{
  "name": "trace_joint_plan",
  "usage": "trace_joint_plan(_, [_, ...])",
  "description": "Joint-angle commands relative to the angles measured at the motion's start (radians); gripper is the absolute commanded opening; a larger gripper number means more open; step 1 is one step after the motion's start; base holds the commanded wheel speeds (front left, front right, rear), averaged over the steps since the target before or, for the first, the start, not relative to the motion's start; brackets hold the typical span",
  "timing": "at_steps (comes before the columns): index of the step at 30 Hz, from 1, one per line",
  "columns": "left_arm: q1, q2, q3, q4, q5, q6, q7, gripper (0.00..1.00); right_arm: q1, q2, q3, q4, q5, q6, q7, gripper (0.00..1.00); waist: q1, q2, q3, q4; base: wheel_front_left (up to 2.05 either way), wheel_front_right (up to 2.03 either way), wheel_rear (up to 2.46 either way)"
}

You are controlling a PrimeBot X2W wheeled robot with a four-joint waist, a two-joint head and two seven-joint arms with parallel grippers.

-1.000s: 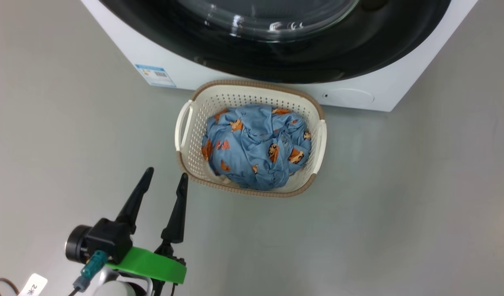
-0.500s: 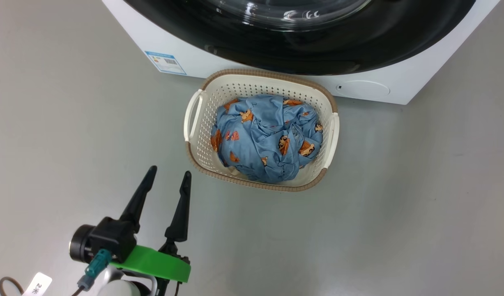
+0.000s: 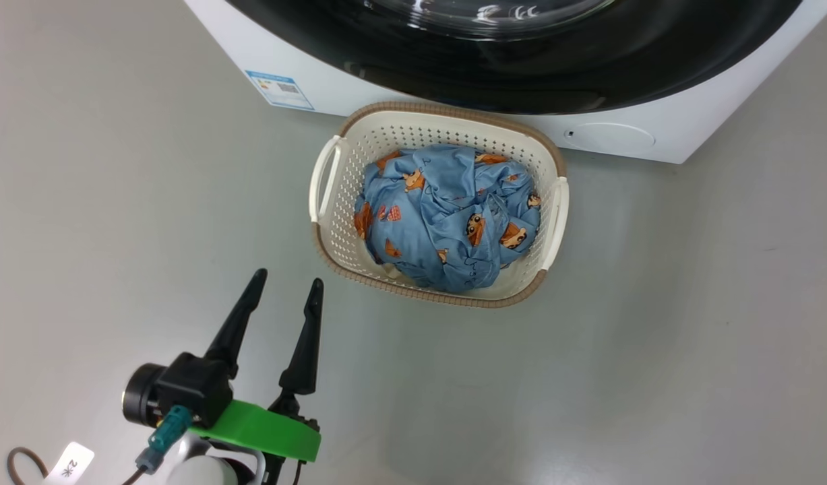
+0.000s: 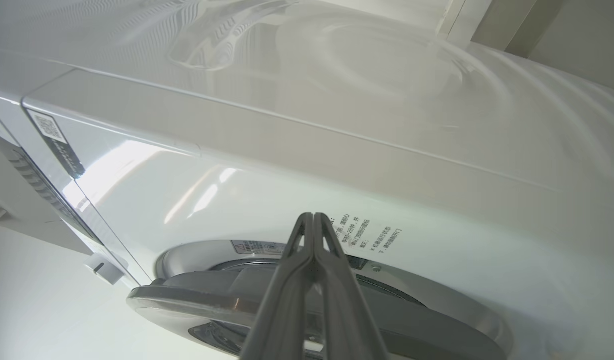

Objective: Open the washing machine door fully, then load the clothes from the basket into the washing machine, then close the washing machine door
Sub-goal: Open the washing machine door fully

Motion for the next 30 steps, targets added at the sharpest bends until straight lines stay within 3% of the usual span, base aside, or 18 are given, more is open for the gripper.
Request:
trace_joint_plan(1, [-0.014,0.017,0.028,-0.022,-0.007,0.008,-0.006,1.0,-0.023,-0.01,0.023,-0.029,-0.005,0.002,0.013,0.0,0.0,0.0,0.003,0.004,0.0,0.0,0.0])
trace_joint_plan(30, [0.008,0.017,-0.009,-0.048,-0.019,0.03,-0.006,1.0,-0.159,-0.045,0.123,-0.025,-0.016,0.002,0.097,0.0,0.0,0.0,0.072,0.076,0.0,0.0,0.0])
